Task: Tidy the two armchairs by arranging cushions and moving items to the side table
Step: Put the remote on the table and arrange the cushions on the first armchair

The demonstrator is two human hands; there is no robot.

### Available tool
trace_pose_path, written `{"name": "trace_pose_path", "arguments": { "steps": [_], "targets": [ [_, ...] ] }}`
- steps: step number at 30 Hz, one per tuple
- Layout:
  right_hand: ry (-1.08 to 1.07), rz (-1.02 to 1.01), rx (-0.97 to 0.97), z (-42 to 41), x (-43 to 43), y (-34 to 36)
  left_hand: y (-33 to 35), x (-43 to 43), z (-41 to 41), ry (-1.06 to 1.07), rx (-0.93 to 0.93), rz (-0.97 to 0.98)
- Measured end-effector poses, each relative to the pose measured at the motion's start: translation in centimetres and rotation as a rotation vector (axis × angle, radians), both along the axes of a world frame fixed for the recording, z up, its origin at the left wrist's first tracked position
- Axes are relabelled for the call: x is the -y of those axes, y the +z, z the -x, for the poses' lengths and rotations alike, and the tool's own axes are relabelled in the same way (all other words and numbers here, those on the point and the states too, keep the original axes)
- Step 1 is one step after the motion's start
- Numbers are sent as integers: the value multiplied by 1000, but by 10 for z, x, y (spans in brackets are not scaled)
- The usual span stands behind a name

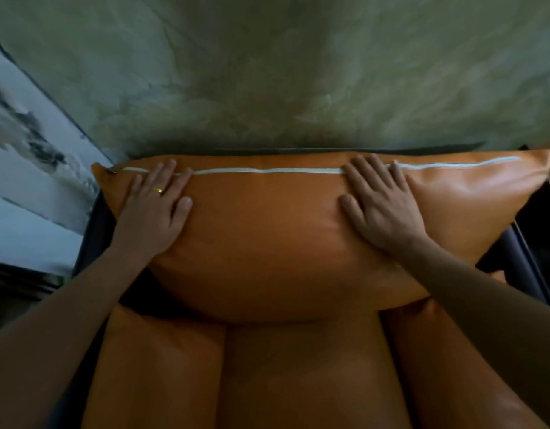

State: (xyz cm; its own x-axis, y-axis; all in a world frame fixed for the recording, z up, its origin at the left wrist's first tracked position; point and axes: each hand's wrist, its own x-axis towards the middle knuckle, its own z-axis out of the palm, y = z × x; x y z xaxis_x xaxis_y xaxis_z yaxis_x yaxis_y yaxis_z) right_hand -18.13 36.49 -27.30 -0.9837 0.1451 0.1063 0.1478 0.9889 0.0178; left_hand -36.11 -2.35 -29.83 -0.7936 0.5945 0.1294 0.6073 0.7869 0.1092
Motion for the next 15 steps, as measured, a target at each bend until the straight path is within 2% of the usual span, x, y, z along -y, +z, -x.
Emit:
{"name": "trace_pose_path", "arguments": {
  "steps": [5, 8, 10, 11, 12, 15],
  "targets": [
    [-177, 5, 41, -41, -62, 10, 5, -1, -11, 173, -2, -30],
    [-346, 45, 9, -57, -80, 17, 15, -18, -42, 273, 53, -129],
    [-438, 137, -58, -58, -59, 23, 21, -33, -75, 208, 63, -168],
    [-395, 174, -90, -58, -38, 25, 22, -43, -95, 110, 43, -156],
    [-264, 189, -108, -59, -13, 23, 21, -54, -117, -22, 11, -128],
    [272, 109, 4, -80, 67, -10, -8, -85, -182, -442, -67, 73]
  ]
}}
